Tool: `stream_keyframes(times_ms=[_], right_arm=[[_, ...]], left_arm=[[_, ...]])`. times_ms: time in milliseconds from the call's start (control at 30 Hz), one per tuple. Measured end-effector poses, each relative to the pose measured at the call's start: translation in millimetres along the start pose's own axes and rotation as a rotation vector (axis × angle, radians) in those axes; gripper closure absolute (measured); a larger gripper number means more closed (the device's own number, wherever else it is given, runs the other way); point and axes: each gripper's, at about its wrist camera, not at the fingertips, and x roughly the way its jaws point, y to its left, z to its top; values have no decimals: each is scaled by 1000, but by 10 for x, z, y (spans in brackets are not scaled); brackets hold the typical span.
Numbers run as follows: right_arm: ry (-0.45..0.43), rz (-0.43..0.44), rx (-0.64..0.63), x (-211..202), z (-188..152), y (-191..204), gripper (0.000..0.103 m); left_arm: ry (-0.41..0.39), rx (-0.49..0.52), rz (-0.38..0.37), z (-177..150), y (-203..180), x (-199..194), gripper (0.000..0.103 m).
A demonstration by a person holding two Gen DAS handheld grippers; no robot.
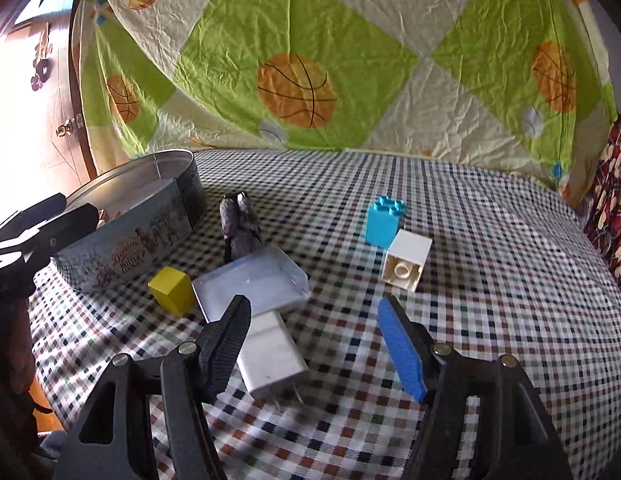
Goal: Organize rigid objects
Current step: 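Grasp the yellow block with the left tool while the right tool grasps the white charger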
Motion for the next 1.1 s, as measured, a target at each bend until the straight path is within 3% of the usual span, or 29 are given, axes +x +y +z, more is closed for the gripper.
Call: stream_keyframes(times_ms=[133, 200, 500, 567, 733, 1000, 1100], right_arm=[[43, 45, -42, 73, -27, 59, 40], [58, 56, -70, 95, -52, 121, 48], [162, 96, -135, 258, -115, 235, 49], [170, 103, -125, 284, -103, 209, 63], [147, 79, -96, 239, -101, 163, 63], [117, 63, -33, 202, -71, 35, 63], [117, 63, -35, 196, -69, 38, 63]], left_arm=[[23, 52, -20, -34, -163, 51, 5], [38, 68, -33, -60, -217, 79, 9], [134, 90, -110, -177, -337, 244, 25], [156, 98, -130, -200, -359, 282, 31], [210, 105, -157, -240, -397, 396, 46], [297, 109, -191, -240, -447, 592, 47], [342, 65, -189, -242, -394, 694, 58]])
